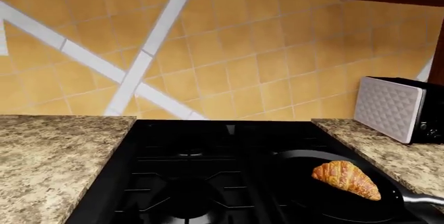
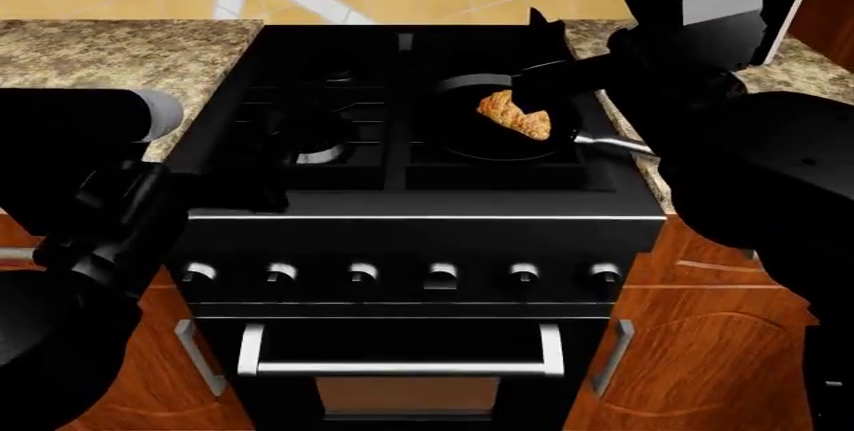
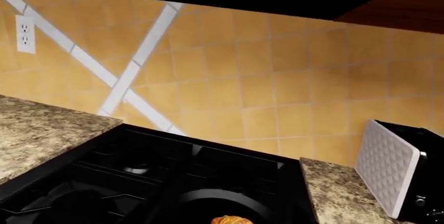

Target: Pick the croissant and place it on the pan. Then turn on the stove to warm the croissant.

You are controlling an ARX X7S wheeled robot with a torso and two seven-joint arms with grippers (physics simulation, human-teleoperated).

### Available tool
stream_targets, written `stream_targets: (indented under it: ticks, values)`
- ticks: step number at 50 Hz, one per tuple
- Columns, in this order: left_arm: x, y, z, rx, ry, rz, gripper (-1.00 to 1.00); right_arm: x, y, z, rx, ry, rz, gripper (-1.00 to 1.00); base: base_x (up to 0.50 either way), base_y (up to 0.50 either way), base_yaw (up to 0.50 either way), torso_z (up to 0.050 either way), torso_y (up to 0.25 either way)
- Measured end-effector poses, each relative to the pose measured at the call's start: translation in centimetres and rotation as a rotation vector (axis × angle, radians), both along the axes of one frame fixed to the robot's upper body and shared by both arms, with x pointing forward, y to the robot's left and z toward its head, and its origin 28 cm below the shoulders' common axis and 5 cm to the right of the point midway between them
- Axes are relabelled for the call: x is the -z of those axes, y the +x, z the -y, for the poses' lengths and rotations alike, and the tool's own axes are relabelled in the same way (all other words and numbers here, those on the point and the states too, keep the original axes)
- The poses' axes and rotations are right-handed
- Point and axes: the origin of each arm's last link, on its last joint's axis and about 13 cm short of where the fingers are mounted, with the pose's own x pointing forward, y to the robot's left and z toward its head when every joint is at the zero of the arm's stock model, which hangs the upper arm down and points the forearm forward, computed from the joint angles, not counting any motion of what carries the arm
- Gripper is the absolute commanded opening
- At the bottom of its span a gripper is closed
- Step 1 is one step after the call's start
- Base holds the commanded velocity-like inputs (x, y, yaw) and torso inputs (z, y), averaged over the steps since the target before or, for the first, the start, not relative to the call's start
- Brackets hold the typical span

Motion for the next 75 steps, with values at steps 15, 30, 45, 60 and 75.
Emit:
stream_targets:
  ticks: [15, 30, 45, 60, 75]
  values:
    - [0.7, 0.3, 0.0, 0.004, 0.006, 0.036, 1.00, 1.4, -0.6, 0.2, 0.065, 0.053, 0.052, 1.00, 0.00, 0.00, 0.00, 0.000, 0.000]
    - [1.2, 0.3, 0.0, 0.032, -0.001, 0.126, 1.00, 3.1, -2.3, 0.7, 0.136, 0.087, 0.098, 1.00, 0.00, 0.00, 0.00, 0.000, 0.000]
    - [1.5, 0.4, 0.1, 0.039, 0.030, 0.161, 1.00, 4.7, -4.2, 1.1, 0.180, 0.096, 0.128, 1.00, 0.00, 0.00, 0.00, -0.036, 0.000]
    - [1.6, 0.2, 0.7, 0.058, 0.059, 0.161, 1.00, 7.2, -5.3, 1.3, 0.189, 0.104, 0.105, 1.00, 0.00, 0.00, 0.00, -0.050, 0.000]
    - [1.7, 0.2, 0.9, 0.070, 0.065, 0.158, 1.00, 8.1, -5.7, 1.6, 0.215, 0.102, 0.082, 1.00, 0.00, 0.00, 0.00, -0.050, 0.000]
